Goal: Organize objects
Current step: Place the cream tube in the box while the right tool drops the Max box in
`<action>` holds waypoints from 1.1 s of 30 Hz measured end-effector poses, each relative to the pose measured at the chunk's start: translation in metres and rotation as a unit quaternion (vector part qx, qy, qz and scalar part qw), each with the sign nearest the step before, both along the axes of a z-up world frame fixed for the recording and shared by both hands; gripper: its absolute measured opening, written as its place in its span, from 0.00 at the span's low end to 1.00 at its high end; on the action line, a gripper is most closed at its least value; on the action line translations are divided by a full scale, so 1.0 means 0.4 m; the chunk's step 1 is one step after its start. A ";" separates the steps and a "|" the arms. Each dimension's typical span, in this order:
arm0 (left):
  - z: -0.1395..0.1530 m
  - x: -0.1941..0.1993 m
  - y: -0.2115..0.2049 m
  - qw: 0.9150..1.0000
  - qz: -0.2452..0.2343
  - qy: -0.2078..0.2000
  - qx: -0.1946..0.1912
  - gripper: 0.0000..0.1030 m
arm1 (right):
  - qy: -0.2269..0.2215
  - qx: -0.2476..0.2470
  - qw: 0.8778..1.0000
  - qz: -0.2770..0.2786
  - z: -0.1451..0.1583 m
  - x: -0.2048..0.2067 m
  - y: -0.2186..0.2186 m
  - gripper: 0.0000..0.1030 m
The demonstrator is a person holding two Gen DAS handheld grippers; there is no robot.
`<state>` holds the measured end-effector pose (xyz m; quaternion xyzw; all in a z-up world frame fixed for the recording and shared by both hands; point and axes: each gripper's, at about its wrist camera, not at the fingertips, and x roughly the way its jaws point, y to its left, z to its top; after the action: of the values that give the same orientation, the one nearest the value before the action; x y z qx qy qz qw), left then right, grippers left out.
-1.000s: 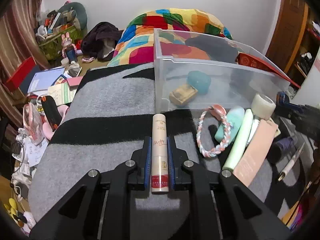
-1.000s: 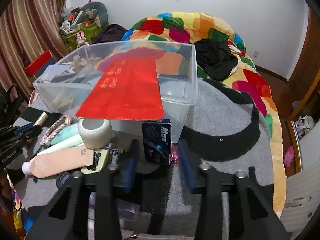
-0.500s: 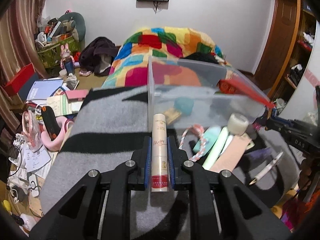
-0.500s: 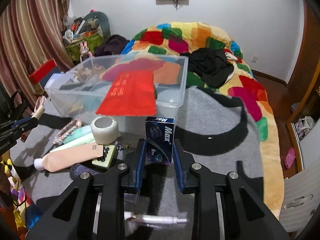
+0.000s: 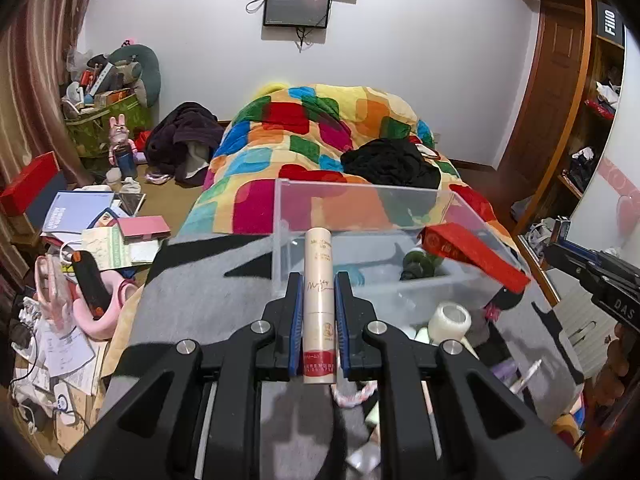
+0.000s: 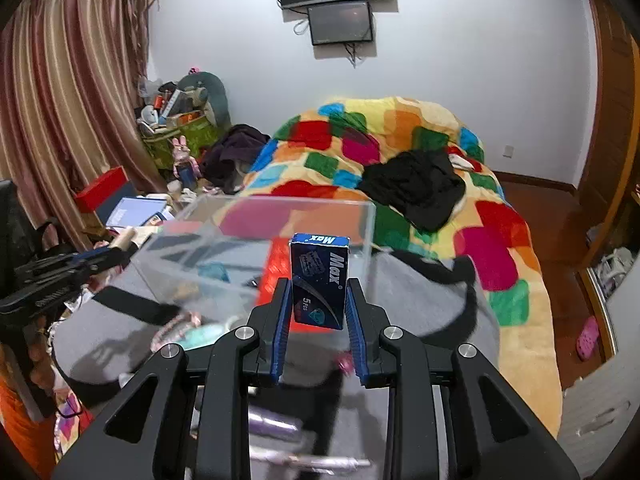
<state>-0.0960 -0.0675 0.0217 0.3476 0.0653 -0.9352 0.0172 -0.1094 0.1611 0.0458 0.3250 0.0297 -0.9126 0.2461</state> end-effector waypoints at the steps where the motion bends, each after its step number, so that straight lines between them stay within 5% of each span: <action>1: -0.001 -0.014 0.000 1.000 -0.003 -0.003 0.002 0.14 | 0.003 0.000 1.000 0.003 0.007 -0.006 -0.012 0.23; 8: -0.035 -0.103 0.003 0.999 -0.015 -0.041 0.006 0.14 | -0.015 0.003 0.999 0.046 -0.001 -0.057 -0.114 0.23; 19: -0.093 -0.192 -0.016 0.996 -0.011 -0.092 0.017 0.14 | -0.054 0.079 0.993 0.072 -0.092 -0.128 -0.242 0.23; 27: -0.084 -0.179 0.018 0.995 -0.035 -0.089 0.004 0.14 | -0.077 0.088 0.990 0.085 -0.111 -0.143 -0.264 0.24; 33: -0.052 -0.154 0.026 0.996 -0.043 -0.075 0.009 0.15 | -0.068 0.075 0.990 0.094 -0.082 -0.117 -0.249 0.39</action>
<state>-0.1575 -0.0573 0.0011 0.4197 0.0569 -0.9056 -0.0208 -0.1563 0.0616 0.0130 0.3995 0.1115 -0.8563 0.3076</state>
